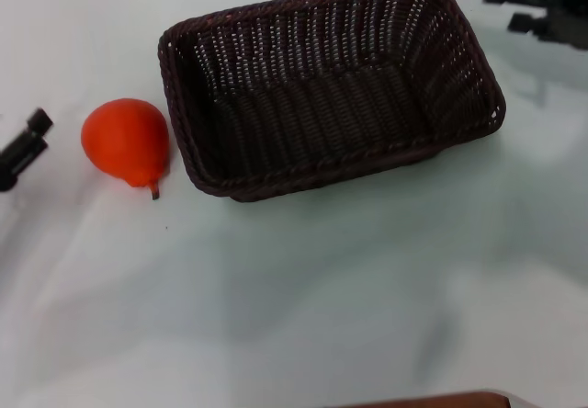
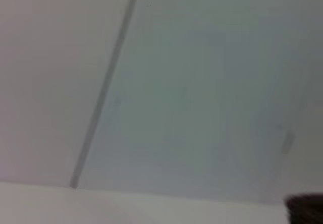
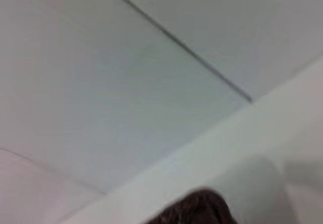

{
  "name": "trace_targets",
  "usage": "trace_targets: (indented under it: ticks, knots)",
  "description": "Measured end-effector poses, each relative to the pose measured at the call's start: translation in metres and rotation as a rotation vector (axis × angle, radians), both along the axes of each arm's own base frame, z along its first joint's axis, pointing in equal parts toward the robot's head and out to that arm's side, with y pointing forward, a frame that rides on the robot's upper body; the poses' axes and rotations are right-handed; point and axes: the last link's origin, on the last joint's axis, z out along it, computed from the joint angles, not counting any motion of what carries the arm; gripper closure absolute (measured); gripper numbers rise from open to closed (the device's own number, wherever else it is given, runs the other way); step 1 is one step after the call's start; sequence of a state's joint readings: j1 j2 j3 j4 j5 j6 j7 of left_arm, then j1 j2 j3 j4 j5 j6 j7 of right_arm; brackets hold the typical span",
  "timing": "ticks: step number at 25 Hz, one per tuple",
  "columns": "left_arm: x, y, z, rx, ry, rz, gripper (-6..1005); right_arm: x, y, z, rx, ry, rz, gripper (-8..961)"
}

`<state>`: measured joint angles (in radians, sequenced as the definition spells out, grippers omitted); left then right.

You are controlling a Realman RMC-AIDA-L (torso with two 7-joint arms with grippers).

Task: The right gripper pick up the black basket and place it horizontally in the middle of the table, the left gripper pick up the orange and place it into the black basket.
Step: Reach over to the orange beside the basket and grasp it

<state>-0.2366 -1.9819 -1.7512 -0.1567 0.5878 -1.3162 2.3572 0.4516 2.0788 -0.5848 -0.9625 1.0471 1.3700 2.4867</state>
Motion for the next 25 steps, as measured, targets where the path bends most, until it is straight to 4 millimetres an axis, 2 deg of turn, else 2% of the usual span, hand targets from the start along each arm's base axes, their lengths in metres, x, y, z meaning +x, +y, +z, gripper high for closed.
trace_targets:
  ticks: [3,9,18,24,25]
  knots:
    - [0.000,-0.003,-0.003,-0.068,0.014,-0.023,114,0.004,-0.005,0.017,0.089,-0.003,0.050,165]
    - [0.012,0.005,-0.028,-0.104,0.040,-0.028,114,0.011,-0.010,0.038,0.223,-0.031,0.109,167]
    - [0.030,0.027,-0.058,-0.157,0.102,-0.016,115,0.014,-0.011,0.042,0.340,-0.008,0.176,172]
    - [0.030,0.031,-0.061,-0.182,0.127,-0.016,115,0.016,-0.012,0.042,0.365,-0.017,0.191,173]
    - [0.030,0.032,-0.060,-0.179,0.124,-0.011,147,0.017,-0.012,0.042,0.368,-0.021,0.192,174]
